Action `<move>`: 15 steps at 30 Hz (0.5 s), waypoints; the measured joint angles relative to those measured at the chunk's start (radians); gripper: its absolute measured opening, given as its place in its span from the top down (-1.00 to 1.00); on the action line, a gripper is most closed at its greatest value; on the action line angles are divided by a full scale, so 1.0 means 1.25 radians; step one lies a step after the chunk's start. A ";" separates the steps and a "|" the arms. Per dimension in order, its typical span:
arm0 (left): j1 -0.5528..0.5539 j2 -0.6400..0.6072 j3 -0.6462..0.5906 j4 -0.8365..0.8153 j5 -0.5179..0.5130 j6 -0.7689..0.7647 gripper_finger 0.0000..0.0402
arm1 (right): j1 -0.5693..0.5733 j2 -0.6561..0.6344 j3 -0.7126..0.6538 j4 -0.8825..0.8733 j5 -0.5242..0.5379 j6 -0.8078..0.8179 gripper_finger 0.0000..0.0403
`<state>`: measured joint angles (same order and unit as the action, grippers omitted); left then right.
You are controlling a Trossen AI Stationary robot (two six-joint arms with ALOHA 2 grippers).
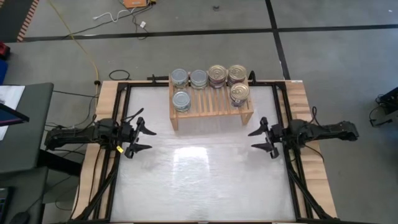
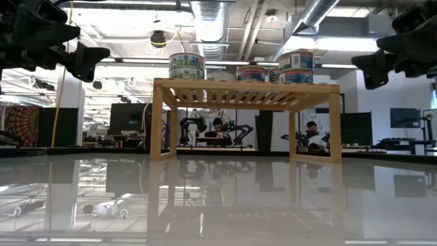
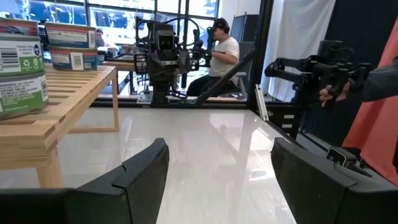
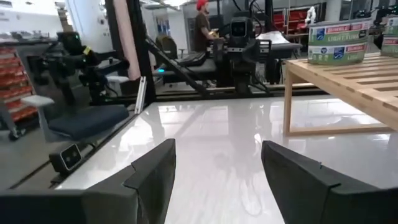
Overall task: Stack canned seafood by type on shelf
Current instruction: Return to Home Position
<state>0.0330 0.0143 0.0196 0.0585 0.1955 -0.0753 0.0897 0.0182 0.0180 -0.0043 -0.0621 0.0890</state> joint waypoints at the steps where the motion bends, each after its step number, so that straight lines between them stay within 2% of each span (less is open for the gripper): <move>1: 0.000 0.000 0.000 0.000 0.000 0.000 -0.35 | 0.002 -0.004 0.001 -0.003 0.005 0.004 -0.32; 8: 0.000 0.004 0.000 0.000 -0.002 0.000 -0.35 | -0.002 0.000 0.010 -0.036 0.052 -0.013 -0.32; 10: 0.000 0.004 0.000 0.000 -0.003 0.000 -0.35 | -0.007 0.006 0.035 -0.110 0.052 -0.012 -0.32; 13: 0.000 0.004 0.000 0.000 -0.004 0.000 -0.35 | -0.014 0.005 0.086 -0.323 0.052 0.020 -0.32; 15: 0.000 0.004 0.000 0.000 -0.004 0.000 -0.35 | -0.017 0.006 0.104 -0.370 0.052 0.049 -0.32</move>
<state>0.0330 0.0193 0.0196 0.0585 0.1905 -0.0750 0.0681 0.0261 0.1479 -0.4671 0.0025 0.1501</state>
